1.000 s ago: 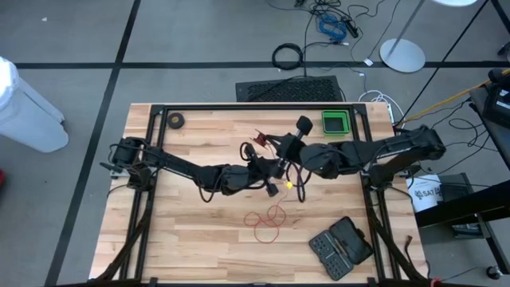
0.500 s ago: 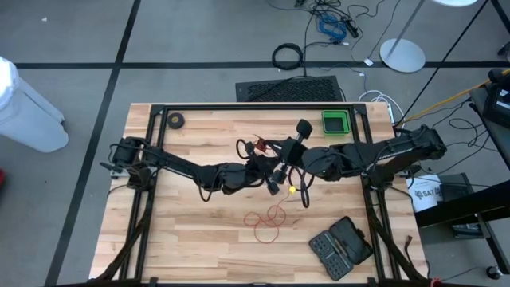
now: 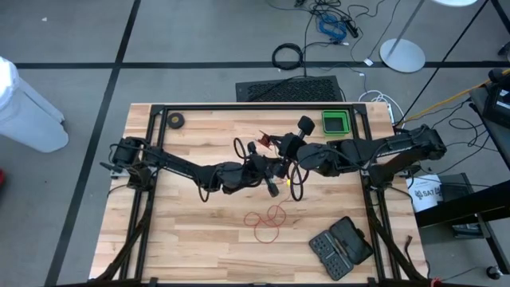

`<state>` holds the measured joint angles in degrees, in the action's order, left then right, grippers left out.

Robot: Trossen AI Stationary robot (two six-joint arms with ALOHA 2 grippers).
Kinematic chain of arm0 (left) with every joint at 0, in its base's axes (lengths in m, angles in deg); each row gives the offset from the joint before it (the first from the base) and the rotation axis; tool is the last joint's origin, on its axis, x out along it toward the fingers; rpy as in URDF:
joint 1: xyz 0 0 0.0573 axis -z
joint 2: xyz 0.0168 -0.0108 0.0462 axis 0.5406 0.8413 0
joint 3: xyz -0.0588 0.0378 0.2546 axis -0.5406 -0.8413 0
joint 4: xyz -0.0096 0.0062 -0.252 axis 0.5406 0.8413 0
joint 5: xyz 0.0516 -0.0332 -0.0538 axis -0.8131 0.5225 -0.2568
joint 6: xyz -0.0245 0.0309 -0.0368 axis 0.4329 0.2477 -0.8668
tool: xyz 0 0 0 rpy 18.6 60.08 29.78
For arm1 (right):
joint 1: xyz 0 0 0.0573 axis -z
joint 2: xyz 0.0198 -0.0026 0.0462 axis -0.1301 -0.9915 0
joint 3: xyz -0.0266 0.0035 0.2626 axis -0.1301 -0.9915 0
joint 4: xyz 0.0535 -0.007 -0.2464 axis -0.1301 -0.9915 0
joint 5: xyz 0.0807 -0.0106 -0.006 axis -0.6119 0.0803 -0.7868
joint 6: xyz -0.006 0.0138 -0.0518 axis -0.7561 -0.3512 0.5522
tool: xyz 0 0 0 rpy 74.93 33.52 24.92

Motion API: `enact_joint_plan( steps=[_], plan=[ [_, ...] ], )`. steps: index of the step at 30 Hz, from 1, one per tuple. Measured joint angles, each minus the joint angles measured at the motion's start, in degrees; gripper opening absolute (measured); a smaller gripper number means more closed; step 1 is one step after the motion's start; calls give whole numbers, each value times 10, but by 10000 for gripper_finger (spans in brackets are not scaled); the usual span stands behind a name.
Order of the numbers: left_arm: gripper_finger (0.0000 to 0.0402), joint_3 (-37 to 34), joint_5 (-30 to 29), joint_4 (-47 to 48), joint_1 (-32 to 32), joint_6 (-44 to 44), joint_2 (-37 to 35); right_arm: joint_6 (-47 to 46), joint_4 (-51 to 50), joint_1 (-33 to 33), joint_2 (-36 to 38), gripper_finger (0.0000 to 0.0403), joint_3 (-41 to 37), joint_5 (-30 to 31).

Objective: Coil cords
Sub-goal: Coil the red wire into the spool

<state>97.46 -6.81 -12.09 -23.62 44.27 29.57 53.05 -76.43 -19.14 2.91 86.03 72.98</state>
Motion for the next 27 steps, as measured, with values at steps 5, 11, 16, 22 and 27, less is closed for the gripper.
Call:
enact_joint_plan(
  steps=[5, 11, 16, 22, 27],
  plan=[
    [1, 0, 13, 0, 6, 15, 0, 0, -7, 1, 0, 0, 0, 0],
    [1, 0, 14, -11, 25, 52, -7, -10, -27, 1, 0, 0, 0, -1],
    [1, 8, 13, -13, 39, 80, -12, -11, -27, 1, 0, 0, 0, -1],
    [1, 19, -56, -12, 63, 151, -12, -11, -32, 1, 0, 0, 0, -4],
    [1, 27, -168, -11, 88, 238, -12, -11, -41, 1, 0, 0, 0, -13]
  ],
)
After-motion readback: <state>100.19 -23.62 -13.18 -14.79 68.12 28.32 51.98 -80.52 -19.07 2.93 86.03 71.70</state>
